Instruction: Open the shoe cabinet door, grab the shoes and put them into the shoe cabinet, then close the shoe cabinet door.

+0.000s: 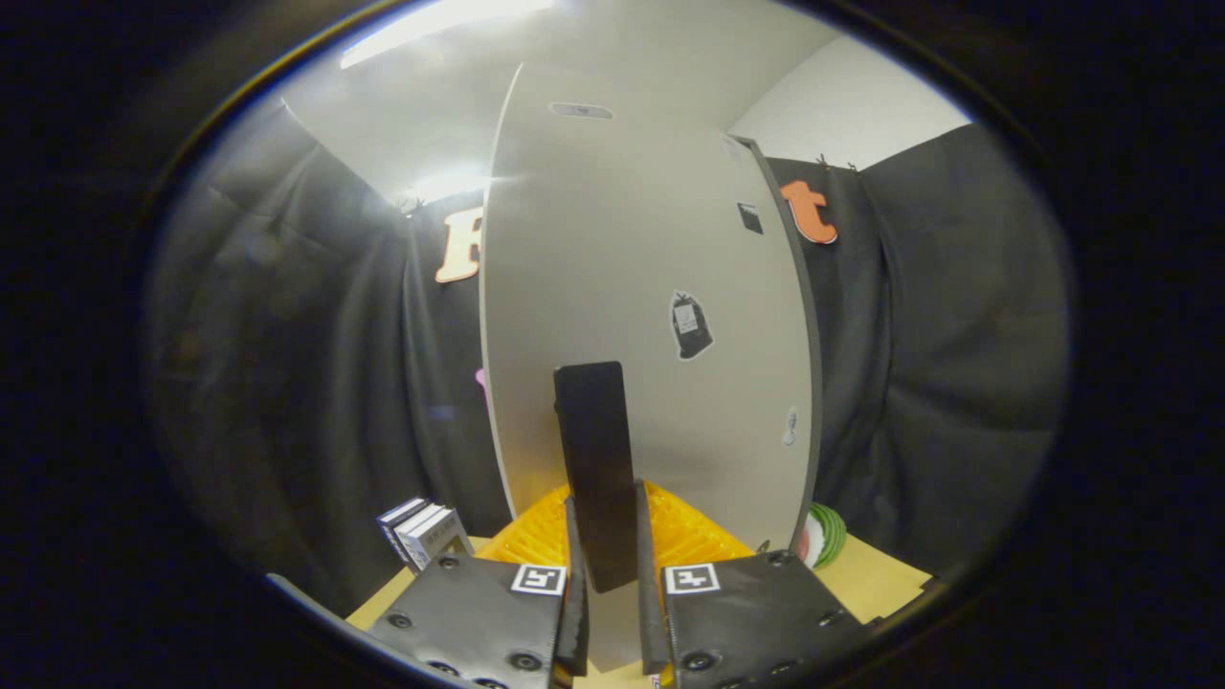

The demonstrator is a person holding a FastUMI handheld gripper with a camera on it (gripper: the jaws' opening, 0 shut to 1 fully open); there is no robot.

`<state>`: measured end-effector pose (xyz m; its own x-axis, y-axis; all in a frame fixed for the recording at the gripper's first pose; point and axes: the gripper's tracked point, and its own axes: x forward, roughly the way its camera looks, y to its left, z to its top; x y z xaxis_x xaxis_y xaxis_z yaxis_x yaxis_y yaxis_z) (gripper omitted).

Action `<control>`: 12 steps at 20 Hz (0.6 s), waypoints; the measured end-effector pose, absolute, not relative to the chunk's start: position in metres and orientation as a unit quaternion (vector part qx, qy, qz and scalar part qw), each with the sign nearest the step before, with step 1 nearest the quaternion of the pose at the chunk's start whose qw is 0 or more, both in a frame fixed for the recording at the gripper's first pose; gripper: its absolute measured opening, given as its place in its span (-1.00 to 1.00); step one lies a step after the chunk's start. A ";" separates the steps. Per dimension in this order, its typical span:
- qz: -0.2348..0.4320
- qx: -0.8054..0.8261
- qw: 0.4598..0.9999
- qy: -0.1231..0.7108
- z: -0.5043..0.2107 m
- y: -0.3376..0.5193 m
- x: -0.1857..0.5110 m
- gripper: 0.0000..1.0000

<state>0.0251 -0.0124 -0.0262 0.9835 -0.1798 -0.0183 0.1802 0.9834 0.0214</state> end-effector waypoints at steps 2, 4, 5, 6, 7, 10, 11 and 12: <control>-0.086 0.011 0.996 0.008 -0.024 -0.019 0.016 -0.54; -0.078 0.009 0.997 0.007 -0.024 -0.026 0.005 -0.54; -0.073 0.009 0.997 0.005 -0.023 -0.031 0.000 -0.54; -0.066 0.008 0.998 0.006 -0.022 -0.035 -0.007 -0.55; -0.060 0.006 0.998 0.008 -0.021 -0.040 -0.014 -0.55; -0.039 0.000 0.999 0.009 -0.012 -0.062 -0.041 -0.55; -0.034 -0.001 0.999 0.010 -0.013 -0.070 -0.045 -0.55; -0.029 -0.001 0.999 0.012 -0.010 -0.079 -0.053 -0.55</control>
<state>-0.0526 -0.0787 -0.0101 0.9980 -0.0587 -0.0240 0.0586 0.9983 -0.0028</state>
